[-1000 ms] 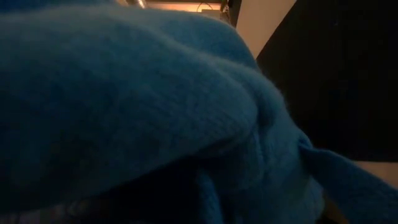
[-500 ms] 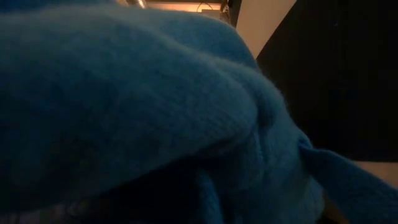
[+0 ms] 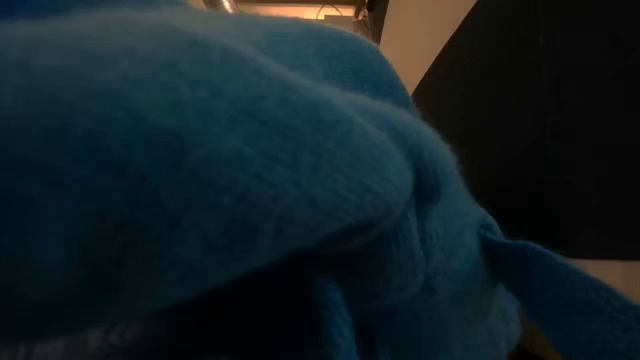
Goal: Sort clothes
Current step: Put the light blue shorts into the bottom blue bin
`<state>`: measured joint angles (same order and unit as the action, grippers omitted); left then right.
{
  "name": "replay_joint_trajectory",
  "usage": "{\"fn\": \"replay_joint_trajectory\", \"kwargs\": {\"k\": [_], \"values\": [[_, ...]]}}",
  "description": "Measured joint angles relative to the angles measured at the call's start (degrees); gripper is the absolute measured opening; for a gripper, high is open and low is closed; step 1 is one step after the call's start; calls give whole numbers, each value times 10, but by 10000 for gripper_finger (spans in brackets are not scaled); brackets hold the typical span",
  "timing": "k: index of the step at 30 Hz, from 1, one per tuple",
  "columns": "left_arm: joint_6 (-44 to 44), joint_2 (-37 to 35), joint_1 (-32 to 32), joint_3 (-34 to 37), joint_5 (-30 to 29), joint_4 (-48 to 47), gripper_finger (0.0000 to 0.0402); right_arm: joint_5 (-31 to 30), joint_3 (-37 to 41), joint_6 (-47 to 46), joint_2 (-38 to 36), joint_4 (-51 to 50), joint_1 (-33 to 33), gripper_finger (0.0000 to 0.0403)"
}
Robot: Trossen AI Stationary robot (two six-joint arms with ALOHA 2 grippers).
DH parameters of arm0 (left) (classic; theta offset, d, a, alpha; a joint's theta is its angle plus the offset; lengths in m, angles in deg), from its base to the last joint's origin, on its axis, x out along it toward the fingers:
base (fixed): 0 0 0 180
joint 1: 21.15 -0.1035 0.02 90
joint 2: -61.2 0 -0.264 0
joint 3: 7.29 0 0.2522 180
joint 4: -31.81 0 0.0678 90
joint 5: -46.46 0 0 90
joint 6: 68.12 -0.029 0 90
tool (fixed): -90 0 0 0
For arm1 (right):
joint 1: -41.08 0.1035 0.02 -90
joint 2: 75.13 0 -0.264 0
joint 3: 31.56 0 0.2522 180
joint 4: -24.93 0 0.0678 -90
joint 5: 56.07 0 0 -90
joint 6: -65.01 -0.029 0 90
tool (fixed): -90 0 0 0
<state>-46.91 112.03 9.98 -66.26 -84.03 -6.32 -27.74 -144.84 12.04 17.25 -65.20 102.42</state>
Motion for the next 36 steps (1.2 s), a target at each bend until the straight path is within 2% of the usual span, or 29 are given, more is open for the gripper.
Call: {"fn": "replay_joint_trajectory", "kwargs": {"k": [4,14,18,22,26,36], "values": [[0,0,0,0,0,0,172,53,54,-22,0,18,-24,28],[0,0,0,0,0,0,172,140,156,-45,0,39,-87,28],[0,0,0,0,0,0,172,173,191,-45,0,75,-112,28],[-1,0,0,0,0,0,172,252,219,-53,0,97,-146,37],[0,0,0,0,0,-1,172,300,222,-71,-1,100,-172,76],[1,0,0,0,0,-1,172,398,149,-42,-1,95,-190,235]]}}
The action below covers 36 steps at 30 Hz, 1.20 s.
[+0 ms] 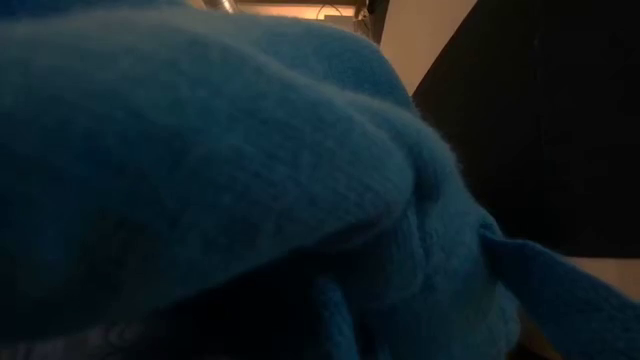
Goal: Sort clothes
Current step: Put the light blue shorts into the bottom blue bin, then put the white pants into the top blue bin
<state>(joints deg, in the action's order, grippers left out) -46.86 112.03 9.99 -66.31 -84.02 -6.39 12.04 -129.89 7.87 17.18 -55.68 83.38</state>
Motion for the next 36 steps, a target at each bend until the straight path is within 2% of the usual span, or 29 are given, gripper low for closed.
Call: {"fn": "replay_joint_trajectory", "kwargs": {"k": [6,14,27,36], "values": [[0,0,0,0,0,1,172,5,-69,1,0,-60,0,278],[-4,33,-3,0,0,21,172,1,-121,32,0,-72,0,281],[-133,215,-82,0,37,157,172,5,-201,67,0,-88,0,280],[-180,312,-157,0,119,240,172,4,-227,96,0,-88,0,280]]}}
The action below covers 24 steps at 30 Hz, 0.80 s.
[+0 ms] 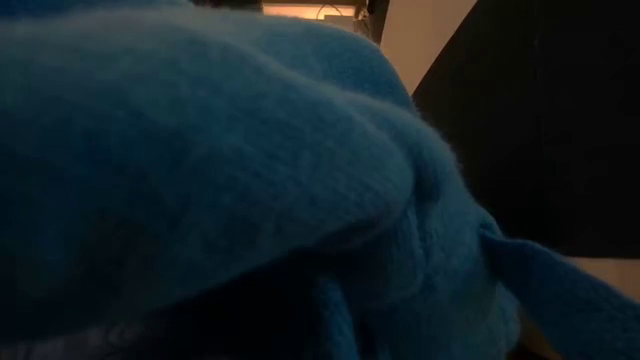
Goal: Sort clothes
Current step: Put the white pants into the top blue bin
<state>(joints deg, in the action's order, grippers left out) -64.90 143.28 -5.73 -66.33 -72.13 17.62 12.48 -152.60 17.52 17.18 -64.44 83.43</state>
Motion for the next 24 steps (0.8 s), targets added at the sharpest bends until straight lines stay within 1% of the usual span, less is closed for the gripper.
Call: {"fn": "replay_joint_trajectory", "kwargs": {"k": [3,7,11,14,16,19,22,24], "values": [[-25,25,-20,0,31,29,172,0,0,2,0,0,0,280],[-37,54,-49,0,44,56,172,-5,0,2,0,0,0,280],[-36,81,-74,0,97,65,172,-9,0,2,0,0,0,280],[-37,102,-87,0,108,69,172,-10,0,7,0,1,0,280],[-41,114,-96,0,124,68,167,-13,0,12,0,1,0,280],[-47,123,-103,0,160,71,132,-19,0,15,0,1,0,280],[-48,122,-106,0,192,71,71,-21,0,20,0,1,0,280],[-47,116,-106,0,195,70,25,-21,0,25,0,1,0,280]]}}
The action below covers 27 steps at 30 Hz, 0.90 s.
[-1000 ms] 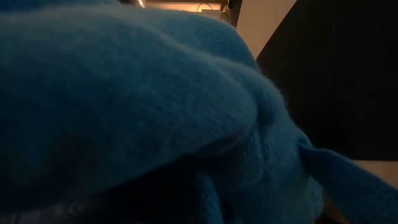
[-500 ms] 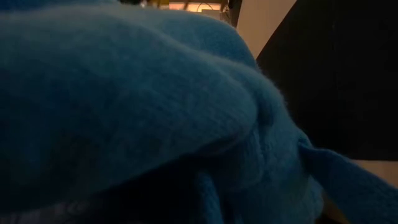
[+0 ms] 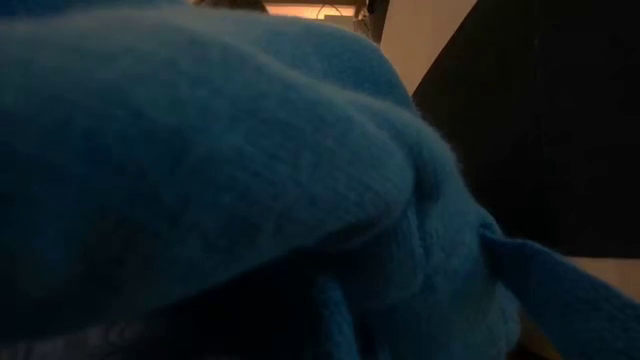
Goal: Sort clothes
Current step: Put the white pants into the top blue bin
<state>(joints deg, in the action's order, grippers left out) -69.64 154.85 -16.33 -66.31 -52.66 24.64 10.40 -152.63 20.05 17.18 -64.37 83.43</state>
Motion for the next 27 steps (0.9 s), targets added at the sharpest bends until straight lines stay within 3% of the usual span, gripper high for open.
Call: {"fn": "replay_joint_trajectory", "kwargs": {"k": [9,16,20,27], "values": [[14,-89,19,-12,0,-71,6,57,0,-1,-6,39,0,280],[17,-200,48,-12,-17,-111,7,56,0,28,-30,105,0,280],[16,-250,59,-12,-19,-119,4,-4,0,109,-38,155,0,280],[9,-306,76,-12,-27,-120,7,-199,0,284,-28,233,-18,280]]}}
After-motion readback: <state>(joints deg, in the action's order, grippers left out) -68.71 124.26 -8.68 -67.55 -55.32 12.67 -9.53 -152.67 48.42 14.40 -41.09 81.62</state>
